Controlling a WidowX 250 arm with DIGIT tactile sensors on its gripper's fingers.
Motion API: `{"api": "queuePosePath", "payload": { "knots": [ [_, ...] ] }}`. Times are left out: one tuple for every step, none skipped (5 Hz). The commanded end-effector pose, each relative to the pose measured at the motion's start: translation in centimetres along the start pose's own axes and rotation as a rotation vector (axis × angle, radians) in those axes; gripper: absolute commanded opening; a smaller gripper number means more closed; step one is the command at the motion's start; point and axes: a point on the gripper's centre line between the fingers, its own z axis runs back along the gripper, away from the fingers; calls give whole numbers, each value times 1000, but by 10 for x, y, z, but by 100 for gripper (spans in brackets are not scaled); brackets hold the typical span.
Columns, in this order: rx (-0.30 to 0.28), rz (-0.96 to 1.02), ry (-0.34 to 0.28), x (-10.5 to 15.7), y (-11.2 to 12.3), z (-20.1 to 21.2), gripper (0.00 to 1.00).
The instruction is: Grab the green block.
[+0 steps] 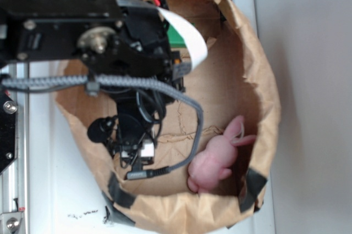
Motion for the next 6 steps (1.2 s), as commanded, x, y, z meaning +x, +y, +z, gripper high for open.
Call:
{"api": "queuePosePath", "payload": {
  "knots": [
    [18,0,-36,9,2,9,100],
    [18,0,-36,9,2,9,100],
    [18,0,-36,9,2,9,100],
    [62,26,-21,21,13,-6,100],
    [88,52,-16,33,22,-20,100],
    [98,87,2,46,31,-27,100]
  ]
}}
